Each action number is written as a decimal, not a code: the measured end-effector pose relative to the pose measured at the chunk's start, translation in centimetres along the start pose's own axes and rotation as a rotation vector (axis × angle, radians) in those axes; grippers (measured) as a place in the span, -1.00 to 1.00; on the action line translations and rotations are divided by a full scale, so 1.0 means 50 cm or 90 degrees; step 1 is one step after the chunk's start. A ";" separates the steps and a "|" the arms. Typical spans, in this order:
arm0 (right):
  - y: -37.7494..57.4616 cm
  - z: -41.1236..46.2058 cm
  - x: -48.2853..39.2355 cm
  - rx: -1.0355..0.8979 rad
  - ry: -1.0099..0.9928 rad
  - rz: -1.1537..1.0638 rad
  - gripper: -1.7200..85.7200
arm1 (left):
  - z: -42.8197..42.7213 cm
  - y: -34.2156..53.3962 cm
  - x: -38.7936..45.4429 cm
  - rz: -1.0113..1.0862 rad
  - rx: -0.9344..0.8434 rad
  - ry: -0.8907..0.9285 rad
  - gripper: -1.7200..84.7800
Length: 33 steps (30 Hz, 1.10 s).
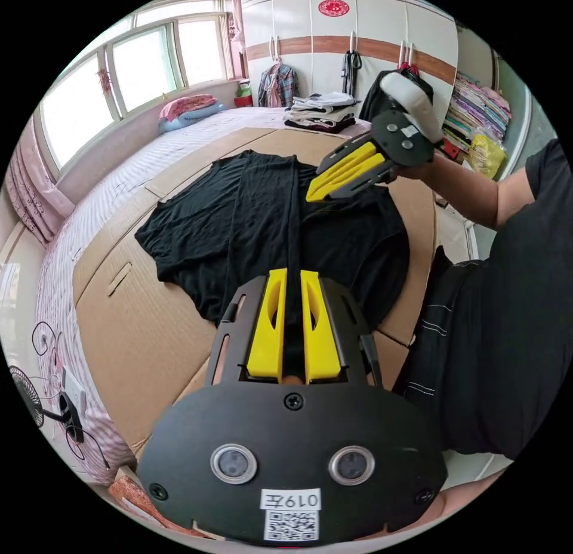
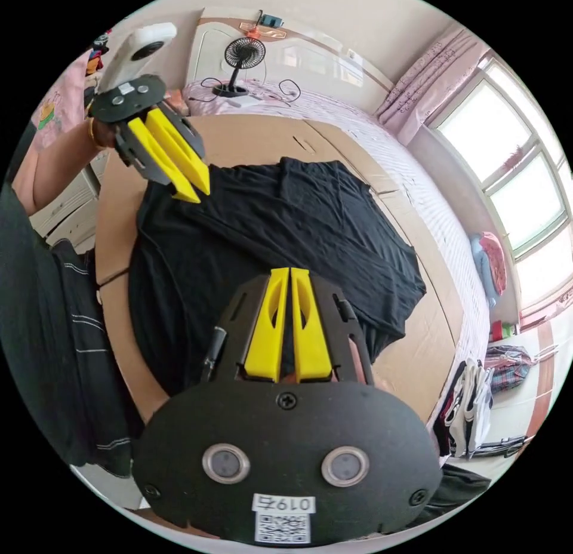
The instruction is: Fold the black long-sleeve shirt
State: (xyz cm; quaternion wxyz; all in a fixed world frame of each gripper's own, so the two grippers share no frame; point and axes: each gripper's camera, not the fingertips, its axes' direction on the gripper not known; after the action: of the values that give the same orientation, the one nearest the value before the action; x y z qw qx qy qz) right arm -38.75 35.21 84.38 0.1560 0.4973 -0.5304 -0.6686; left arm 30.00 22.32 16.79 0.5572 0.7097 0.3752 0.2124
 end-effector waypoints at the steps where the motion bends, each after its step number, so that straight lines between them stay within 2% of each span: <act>1: 0.004 0.008 0.012 -0.008 -0.003 -0.011 -0.90 | 0.004 -0.006 0.008 0.008 -0.002 -0.004 -0.89; 6: 0.023 0.051 0.067 -0.041 -0.063 -0.091 -0.77 | 0.055 -0.021 0.047 0.054 -0.077 -0.028 -0.90; 17: 0.098 0.070 0.137 -0.031 -0.140 -0.049 -0.83 | 0.044 0.015 0.057 0.039 -0.104 0.014 -0.94; 23: 0.198 -0.033 0.179 0.033 -0.087 0.032 -0.82 | -0.018 0.047 0.061 0.017 -0.061 -0.017 -0.92; 25: 0.260 -0.062 0.195 0.015 -0.064 0.061 -0.85 | -0.056 0.074 0.067 0.019 -0.037 -0.020 -0.91; 30: 0.479 -0.107 0.235 -0.025 -0.154 0.199 -0.95 | -0.137 0.193 0.061 -0.069 -0.018 -0.022 -0.82; 33: 0.531 -0.132 0.201 -0.013 -0.139 0.208 -0.94 | -0.166 0.247 0.068 -0.129 0.004 -0.023 -0.79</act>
State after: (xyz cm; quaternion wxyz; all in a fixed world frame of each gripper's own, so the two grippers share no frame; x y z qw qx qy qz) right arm -46.31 13.83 102.70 0.2095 0.3273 -0.6109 -0.6897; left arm 29.83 28.96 30.50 0.5806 0.6733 0.4357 0.1409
